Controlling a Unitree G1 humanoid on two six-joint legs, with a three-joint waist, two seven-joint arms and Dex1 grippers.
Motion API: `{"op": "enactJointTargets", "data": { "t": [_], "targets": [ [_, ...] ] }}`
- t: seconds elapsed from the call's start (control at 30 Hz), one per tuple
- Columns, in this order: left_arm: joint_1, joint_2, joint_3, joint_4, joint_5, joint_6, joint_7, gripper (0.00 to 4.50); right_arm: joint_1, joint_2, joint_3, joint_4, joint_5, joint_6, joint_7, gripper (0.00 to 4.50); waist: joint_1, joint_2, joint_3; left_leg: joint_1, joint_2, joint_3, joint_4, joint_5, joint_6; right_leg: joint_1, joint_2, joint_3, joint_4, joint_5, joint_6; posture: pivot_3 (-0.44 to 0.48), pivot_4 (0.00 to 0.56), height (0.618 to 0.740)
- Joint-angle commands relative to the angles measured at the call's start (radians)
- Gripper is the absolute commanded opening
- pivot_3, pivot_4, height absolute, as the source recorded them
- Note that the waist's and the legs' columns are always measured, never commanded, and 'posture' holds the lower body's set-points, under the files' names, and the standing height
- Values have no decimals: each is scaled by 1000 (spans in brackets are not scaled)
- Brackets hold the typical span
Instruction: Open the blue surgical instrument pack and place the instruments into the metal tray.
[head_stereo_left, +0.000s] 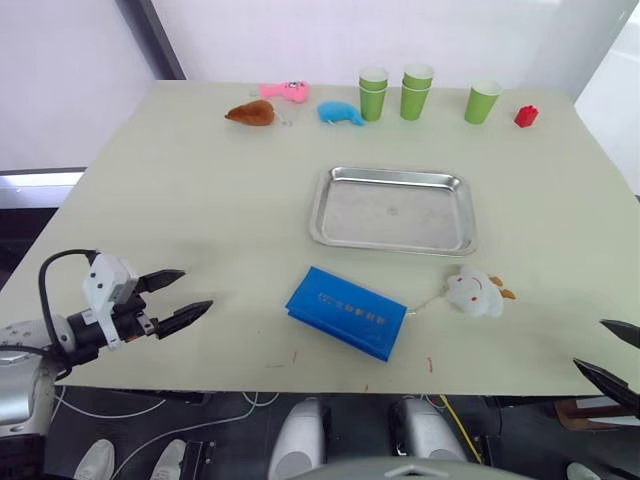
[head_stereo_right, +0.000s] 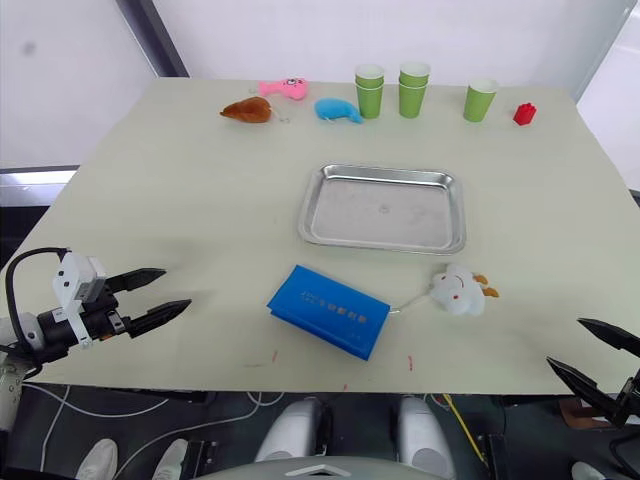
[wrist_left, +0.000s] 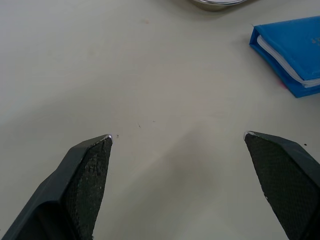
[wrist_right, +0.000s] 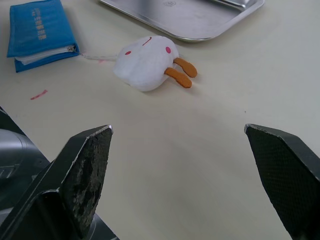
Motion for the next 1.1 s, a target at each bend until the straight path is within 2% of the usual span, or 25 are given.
{"op": "enactJointTargets", "data": {
  "t": [0.03,0.17,0.33,0.47,0.6,0.8,0.83,0.87,0.9,0.93,0.97,1.0,1.03,1.1],
  "targets": [
    [-5,6,23,-5,-5,-28,-10,4500,-7,-14,-26,-16,15,-7,2,4435,0,0,0,0,0,0,0,0,0,0,0,0,0,0,0,0,150,740],
    [-15,-2,12,-16,-14,-21,-10,4500,-31,-15,-13,-29,16,8,-11,4435,-1,0,0,0,0,0,0,0,0,0,0,0,0,0,0,0,150,740],
    [-30,7,-20,6,-9,-19,-45,4500,-47,3,23,-112,0,65,-116,4435,-1,0,0,0,0,0,0,0,0,0,0,0,0,0,0,0,150,740],
    [-94,9,-66,31,1,-10,-63,4500,-33,-3,89,-197,-64,74,-159,4435,2,0,0,0,-1,-1,0,0,0,0,0,-1,1,0,0,0,150,740],
    [-157,32,-130,66,-17,37,-148,4500,-65,5,129,-254,-58,71,-182,4435,1,0,0,0,-1,0,0,0,0,0,1,0,0,0,0,0,150,740],
    [-287,15,-251,160,56,-50,-226,4500,-92,24,260,-320,-77,105,-216,4435,1,0,0,-1,-1,-1,0,0,0,0,2,-1,1,0,0,0,150,740],
    [-310,9,-268,178,65,-67,-238,4500,-99,25,283,-324,-85,107,-222,4204,1,0,0,-1,-1,-1,0,0,0,0,2,-1,1,0,0,0,150,740],
    [-348,-6,-294,208,77,-87,-256,4243,-114,30,319,-329,-97,114,-235,3917,1,0,0,-1,-1,-1,0,0,0,0,2,-1,1,0,0,0,150,740],
    [-387,-22,-320,240,91,-115,-274,4089,-134,36,357,-333,-103,122,-246,3851,2,-1,0,-1,-1,-1,0,0,0,0,2,-1,1,0,0,0,150,740],
    [-423,-36,-341,271,104,-141,-292,3828,-150,39,390,-335,-121,125,-257,3381,2,-1,0,0,-2,0,1,0,0,0,2,-1,1,0,0,0,150,740],
    [-449,-45,-359,295,113,-160,-313,3439,-161,35,420,-338,-143,122,-260,2989,2,-1,0,-2,-2,0,2,0,0,0,2,-1,1,0,0,0,150,740],
    [-477,-50,-377,323,124,-178,-341,2880,-173,32,449,-345,-155,132,-265,2391,2,-1,0,-1,-2,0,2,0,0,0,2,-1,1,0,0,0,150,740],
    [-503,-54,-394,349,133,-194,-365,2673,-185,33,475,-350,-162,143,-275,2202,1,-1,0,-2,-2,0,3,0,0,0,2,-1,2,0,0,0,150,740],
    [-563,-65,-430,412,153,-229,-418,1648,-213,35,543,-347,-191,154,-284,1111,0,-1,0,-2,-2,0,3,0,0,-1,3,-2,2,0,0,0,150,740]
  ]
}}
